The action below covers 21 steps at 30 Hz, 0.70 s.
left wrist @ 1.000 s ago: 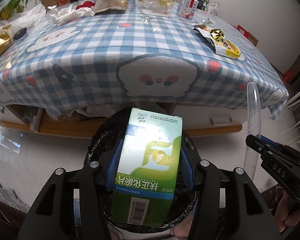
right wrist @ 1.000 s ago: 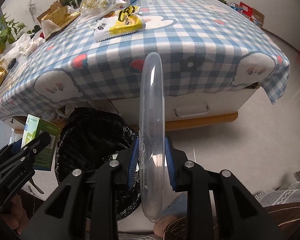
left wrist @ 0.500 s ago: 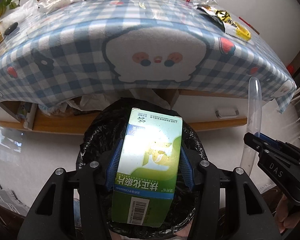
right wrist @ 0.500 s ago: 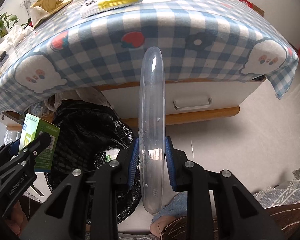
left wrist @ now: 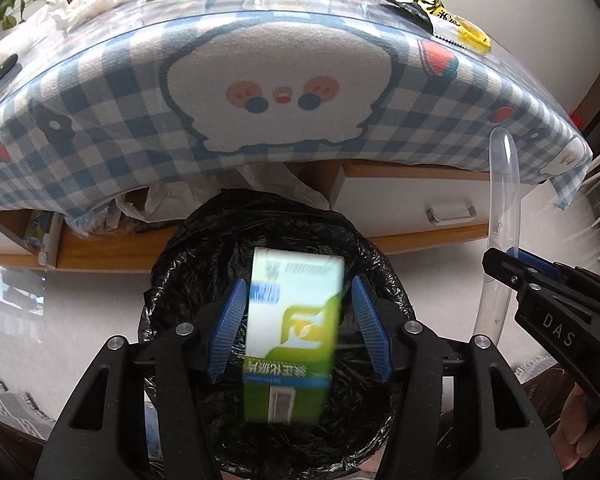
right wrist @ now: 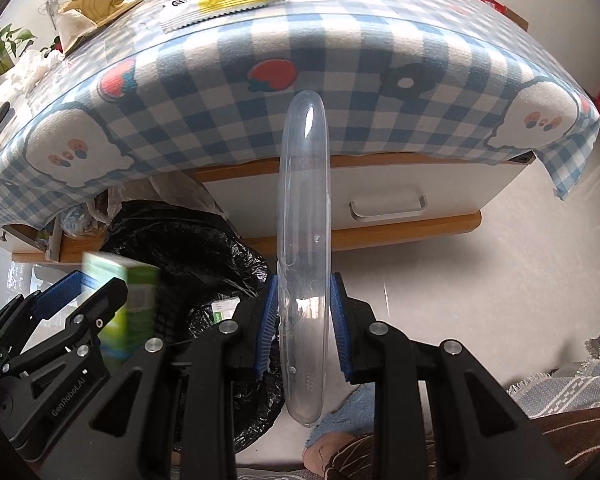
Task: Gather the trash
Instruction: 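Open the left tool to drop the green box while the right tool drops the clear tube, then raise both open tools from the bin back over the table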
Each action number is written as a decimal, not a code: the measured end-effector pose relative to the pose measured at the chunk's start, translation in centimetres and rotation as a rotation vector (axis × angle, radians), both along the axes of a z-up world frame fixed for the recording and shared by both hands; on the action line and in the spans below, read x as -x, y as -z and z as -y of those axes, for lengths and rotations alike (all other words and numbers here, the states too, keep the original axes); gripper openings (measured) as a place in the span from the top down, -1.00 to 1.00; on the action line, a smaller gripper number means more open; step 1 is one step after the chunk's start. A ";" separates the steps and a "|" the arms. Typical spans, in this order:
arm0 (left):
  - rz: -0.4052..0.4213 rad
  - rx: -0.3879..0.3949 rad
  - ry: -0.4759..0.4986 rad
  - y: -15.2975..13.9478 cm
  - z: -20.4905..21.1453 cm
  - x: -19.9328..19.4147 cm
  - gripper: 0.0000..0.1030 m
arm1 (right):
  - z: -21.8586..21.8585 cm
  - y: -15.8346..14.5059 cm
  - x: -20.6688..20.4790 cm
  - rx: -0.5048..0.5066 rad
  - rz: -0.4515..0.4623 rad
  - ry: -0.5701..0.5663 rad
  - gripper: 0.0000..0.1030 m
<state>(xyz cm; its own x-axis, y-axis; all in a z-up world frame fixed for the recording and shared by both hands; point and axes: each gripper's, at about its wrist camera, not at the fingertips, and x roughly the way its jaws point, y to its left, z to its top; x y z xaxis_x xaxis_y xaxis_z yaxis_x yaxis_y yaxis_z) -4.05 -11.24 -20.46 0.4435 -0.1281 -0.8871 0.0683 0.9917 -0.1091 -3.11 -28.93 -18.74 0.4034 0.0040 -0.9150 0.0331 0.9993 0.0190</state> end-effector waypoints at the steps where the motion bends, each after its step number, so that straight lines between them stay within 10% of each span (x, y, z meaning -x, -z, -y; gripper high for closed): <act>1: 0.008 0.000 0.000 -0.3 0.0 0.1 -0.22 | -0.1 -0.1 0.0 -0.001 0.004 -0.003 0.52; 21: 0.121 -0.021 -0.113 -6.1 -6.7 3.2 -0.88 | -5.1 -5.5 1.2 -0.045 0.109 -0.094 0.51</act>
